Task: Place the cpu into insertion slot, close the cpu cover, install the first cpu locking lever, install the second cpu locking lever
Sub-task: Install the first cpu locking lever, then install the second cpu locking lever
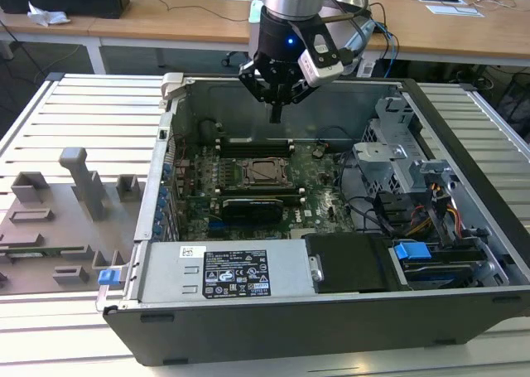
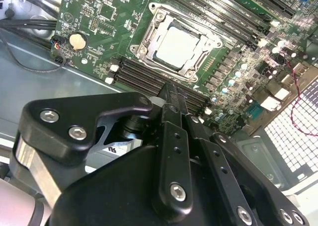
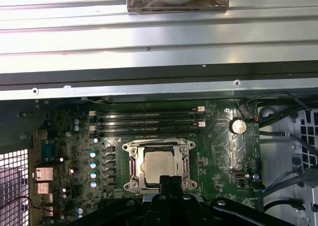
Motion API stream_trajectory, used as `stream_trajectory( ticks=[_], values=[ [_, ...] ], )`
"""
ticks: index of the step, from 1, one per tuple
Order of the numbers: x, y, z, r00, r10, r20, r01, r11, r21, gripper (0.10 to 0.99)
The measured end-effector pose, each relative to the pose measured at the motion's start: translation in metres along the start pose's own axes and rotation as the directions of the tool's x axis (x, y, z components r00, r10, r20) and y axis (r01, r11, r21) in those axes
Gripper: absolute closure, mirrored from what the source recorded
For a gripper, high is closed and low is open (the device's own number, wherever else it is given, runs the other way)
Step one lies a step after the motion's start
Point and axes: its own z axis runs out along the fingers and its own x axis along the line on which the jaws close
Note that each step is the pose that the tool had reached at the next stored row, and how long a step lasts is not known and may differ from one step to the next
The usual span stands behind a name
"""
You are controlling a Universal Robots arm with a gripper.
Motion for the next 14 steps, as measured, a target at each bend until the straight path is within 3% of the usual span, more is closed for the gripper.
stream_trajectory(
  ticks=[10, 14],
  values=[
    [-0.0014, 0.0, -0.0002, 1.0, 0.0, -0.0001, 0.0, 1.0, 0.001, 0.98],
    [-0.0102, 0.0004, -0.0003, 1.0, 0.0, -0.0017, 0.0, 1.0, 0.001, 0.98]
  ],
)
